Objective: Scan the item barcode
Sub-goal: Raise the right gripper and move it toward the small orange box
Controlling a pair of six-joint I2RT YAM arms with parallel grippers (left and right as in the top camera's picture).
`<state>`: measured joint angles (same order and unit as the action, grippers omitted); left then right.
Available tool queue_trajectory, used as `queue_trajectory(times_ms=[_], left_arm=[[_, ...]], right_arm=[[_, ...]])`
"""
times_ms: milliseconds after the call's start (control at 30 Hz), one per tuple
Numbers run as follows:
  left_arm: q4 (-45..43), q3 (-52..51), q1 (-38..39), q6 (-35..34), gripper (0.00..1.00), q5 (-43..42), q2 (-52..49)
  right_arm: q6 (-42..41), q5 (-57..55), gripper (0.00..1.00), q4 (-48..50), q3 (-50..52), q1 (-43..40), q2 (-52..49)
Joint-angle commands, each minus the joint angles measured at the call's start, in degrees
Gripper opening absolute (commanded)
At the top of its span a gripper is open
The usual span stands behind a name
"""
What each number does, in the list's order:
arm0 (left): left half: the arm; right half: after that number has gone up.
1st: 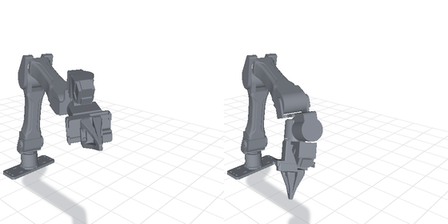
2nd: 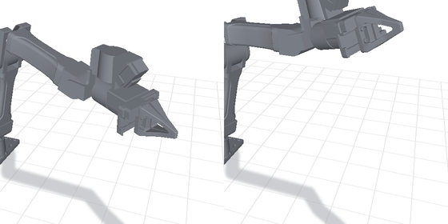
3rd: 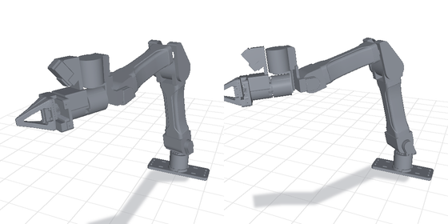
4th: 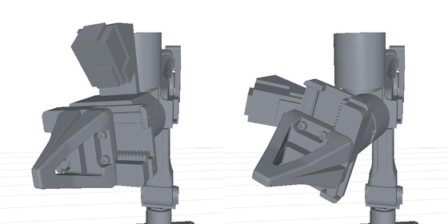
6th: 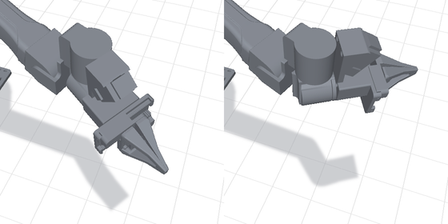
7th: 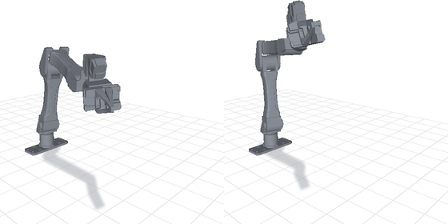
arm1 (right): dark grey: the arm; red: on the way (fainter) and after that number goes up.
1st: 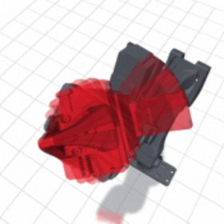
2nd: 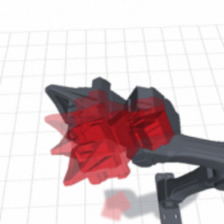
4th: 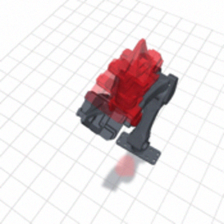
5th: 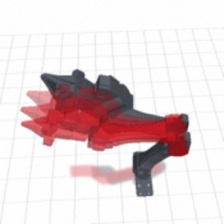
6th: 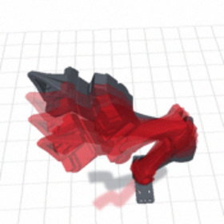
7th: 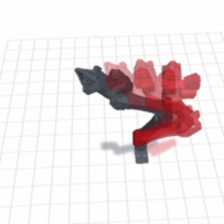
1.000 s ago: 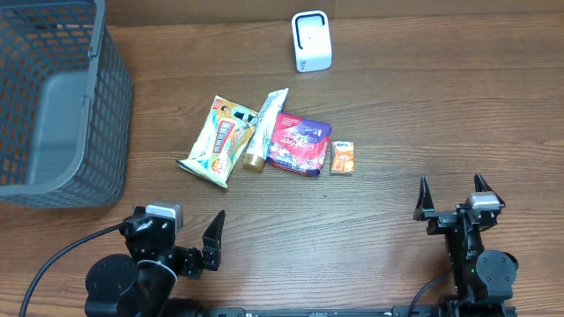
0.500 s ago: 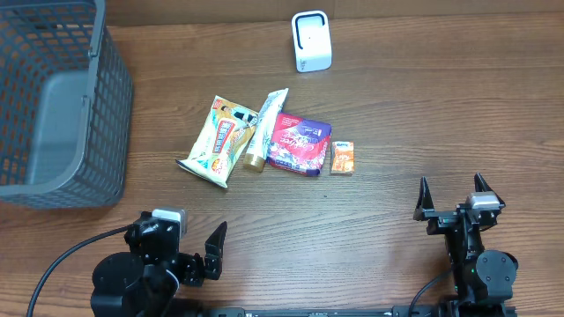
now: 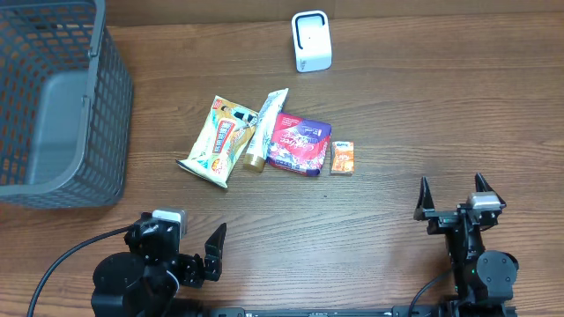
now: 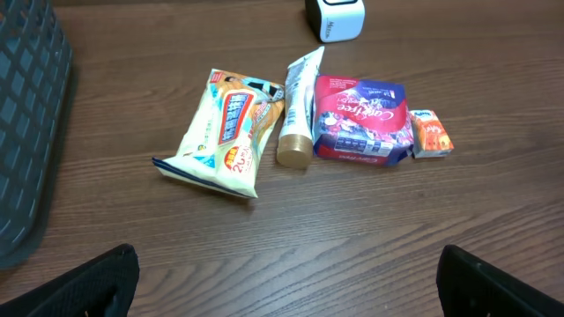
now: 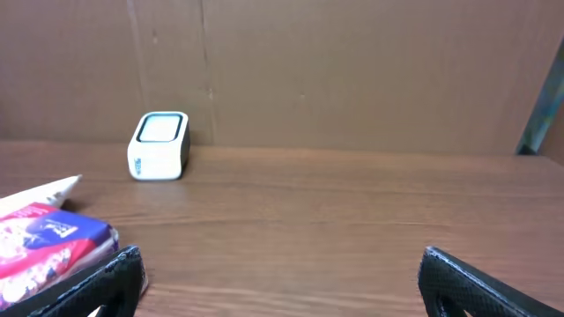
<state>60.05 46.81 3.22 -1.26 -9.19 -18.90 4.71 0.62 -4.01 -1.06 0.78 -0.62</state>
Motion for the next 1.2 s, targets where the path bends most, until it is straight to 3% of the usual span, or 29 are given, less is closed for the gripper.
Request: queue_trajectory(times_ms=[0,133,233,467,633,767,867,1067,1167], left_arm=[[-0.13,-0.26,-0.42,1.11,1.00,0.44,0.81],[-2.69,-0.26,-0.42,0.85,1.00,0.13,0.81],[-3.26,-0.26,-0.42,0.87,1.00,0.26,0.81],[-3.48,-0.26,-0.42,-0.87,1.00,-1.66,0.81],[-7.63,-0.26,-0.42,-10.05,1.00,-8.28,0.79],[-11.61,-0.26,-0.42,-15.89,1.00,-10.38,0.79],[-13.46,-0.26,-0.42,-15.89,1.00,-10.47,0.79],[-17.11,-0.26,-0.42,-7.82,1.00,-22.60,-2.25],[-17.57,-0.13,-0.42,-7.65,1.00,-25.11,-5.99]], right_arm=[[-3.63,5.55,1.00,3.65,0.61,-0.09,0.46],[-16.09,29.66,1.00,11.82,0.61,-0.09,0.46],[-17.40,39.65,1.00,19.41,0.61,-0.11,0.46],[-21.11,42.14,1.00,29.99,0.57,-0.09,0.46],[-20.11,44.48,1.00,36.50,-4.11,-0.17,0.37],[-13.88,44.46,1.00,27.76,-13.44,-0.22,-2.25],[-8.15,44.44,1.00,13.92,-23.43,-0.22,-7.74],[-4.61,45.92,1.00,-14.03,-46.93,-0.20,-29.27],[-4.66,52.11,1.00,-19.21,-53.72,-0.15,-37.62]])
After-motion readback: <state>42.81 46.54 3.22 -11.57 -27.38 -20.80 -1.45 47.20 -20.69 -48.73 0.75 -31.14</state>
